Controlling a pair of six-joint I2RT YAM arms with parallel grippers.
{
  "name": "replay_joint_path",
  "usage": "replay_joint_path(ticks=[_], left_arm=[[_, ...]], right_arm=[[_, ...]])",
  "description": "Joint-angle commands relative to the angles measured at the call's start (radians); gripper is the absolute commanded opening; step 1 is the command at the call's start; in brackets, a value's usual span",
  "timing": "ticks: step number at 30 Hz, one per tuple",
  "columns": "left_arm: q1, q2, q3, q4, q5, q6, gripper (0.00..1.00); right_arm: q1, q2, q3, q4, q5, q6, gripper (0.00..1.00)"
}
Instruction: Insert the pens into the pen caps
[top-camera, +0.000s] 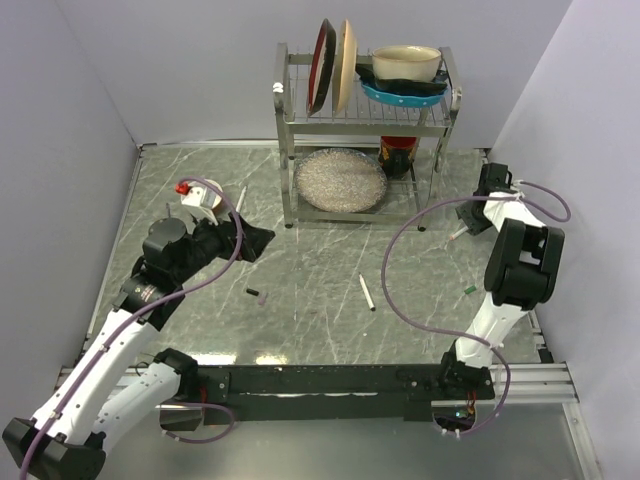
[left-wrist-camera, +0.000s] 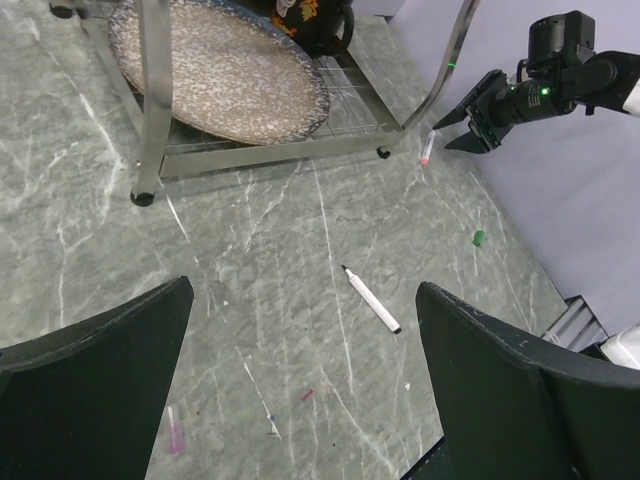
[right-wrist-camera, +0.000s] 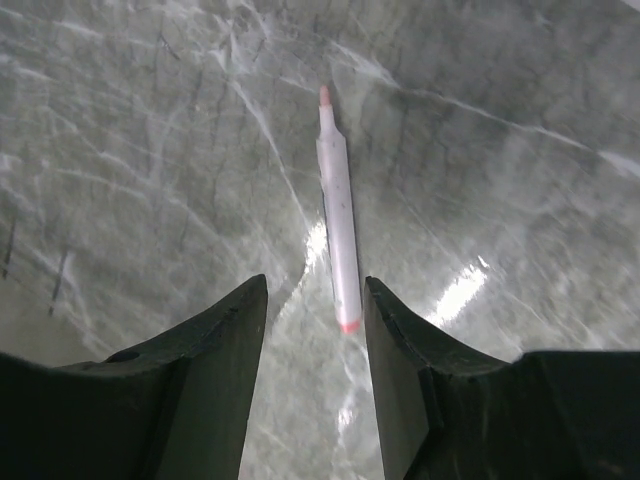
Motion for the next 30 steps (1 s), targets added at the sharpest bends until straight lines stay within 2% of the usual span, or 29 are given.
replay_joint_path(ticks=[1, 9, 12, 18, 21, 22, 25, 28, 30], left_arm=[[-0.004, -0.019, 0.005, 0.025, -0.046, 0.011, 0.99], [-0.004, -0.035, 0.014, 0.014, -0.049, 0.016, 0.99], [-0.004, -0.036, 0.012, 0.014, -0.044, 0.013, 1.0], [-0.004, -0.044, 0.019, 0.009, -0.033, 0.01, 1.0], [-0.004, -0.059, 0.016, 0.011, -0.041, 0.007, 0.99], [-0.004, -0.062, 0.015, 0.012, -0.049, 0.007, 0.99], [-0.004, -0.064, 0.009, 0.003, -0.081, 0.005, 0.99], [-0.004, -0.053, 0.023, -0.015, -0.102, 0.008, 0.99], [-0.003, -0.048, 0.028, -0.031, -0.121, 0.004, 1.0]], right_arm=[[-0.002, 0.047, 0.069, -0.048, 0.024, 0.0, 0.52], [-0.002, 0.136, 0.117, -0.089, 0.058, 0.0, 0.54], [-0.002, 0.139, 0.087, -0.082, 0.057, 0.006, 0.53], [0.002, 0.156, 0.114, -0.121, 0.081, 0.006, 0.47], [0.002, 0.156, 0.114, -0.137, 0.075, 0.003, 0.34], [0.002, 0.151, 0.109, -0.135, 0.07, -0.005, 0.24], [0.003, 0.121, 0.071, -0.117, 0.052, -0.029, 0.1], [0.014, 0.082, 0.016, -0.088, 0.029, -0.068, 0.01], [0.028, 0.033, -0.042, -0.056, 0.002, -0.109, 0.0]])
